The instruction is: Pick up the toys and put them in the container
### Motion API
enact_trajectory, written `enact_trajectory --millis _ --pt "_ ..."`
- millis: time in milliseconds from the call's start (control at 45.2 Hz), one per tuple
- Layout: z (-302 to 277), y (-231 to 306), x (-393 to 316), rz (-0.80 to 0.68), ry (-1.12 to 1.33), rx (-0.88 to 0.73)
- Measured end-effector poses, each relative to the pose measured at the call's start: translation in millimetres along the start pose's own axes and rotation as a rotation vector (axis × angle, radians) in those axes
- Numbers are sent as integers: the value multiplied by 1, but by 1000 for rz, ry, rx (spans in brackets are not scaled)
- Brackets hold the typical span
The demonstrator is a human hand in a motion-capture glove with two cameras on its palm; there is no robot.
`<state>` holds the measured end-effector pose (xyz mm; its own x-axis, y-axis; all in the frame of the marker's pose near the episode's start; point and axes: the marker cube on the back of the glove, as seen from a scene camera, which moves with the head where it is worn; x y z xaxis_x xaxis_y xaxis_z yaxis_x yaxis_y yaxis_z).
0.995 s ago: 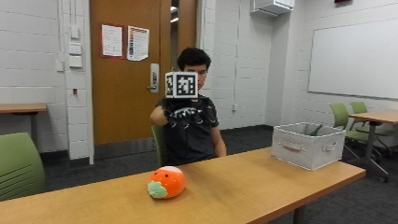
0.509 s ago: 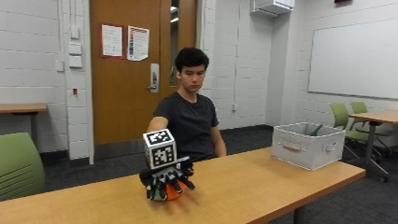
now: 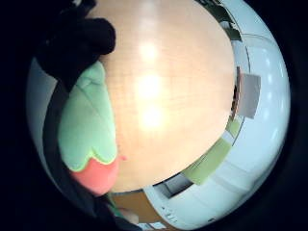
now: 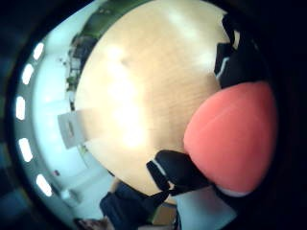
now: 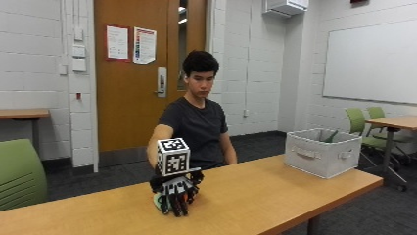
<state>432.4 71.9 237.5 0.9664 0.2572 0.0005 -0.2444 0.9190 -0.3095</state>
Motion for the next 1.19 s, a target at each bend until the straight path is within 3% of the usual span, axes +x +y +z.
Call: enact_trajectory --millis 354,575,708,885,973,1062,1195 --pt "-16 13 -13 3 78 4" --pt "-25 22 2 99 44 3" --pt "-60 29 -2 146 -23 69" --pt "-150 32 -30 83 -149 104" --pt "-195 39 -63 95 -178 86" --pt "-230 52 -118 129 -165 176" --pt "-270 54 -189 -2 -128 286"
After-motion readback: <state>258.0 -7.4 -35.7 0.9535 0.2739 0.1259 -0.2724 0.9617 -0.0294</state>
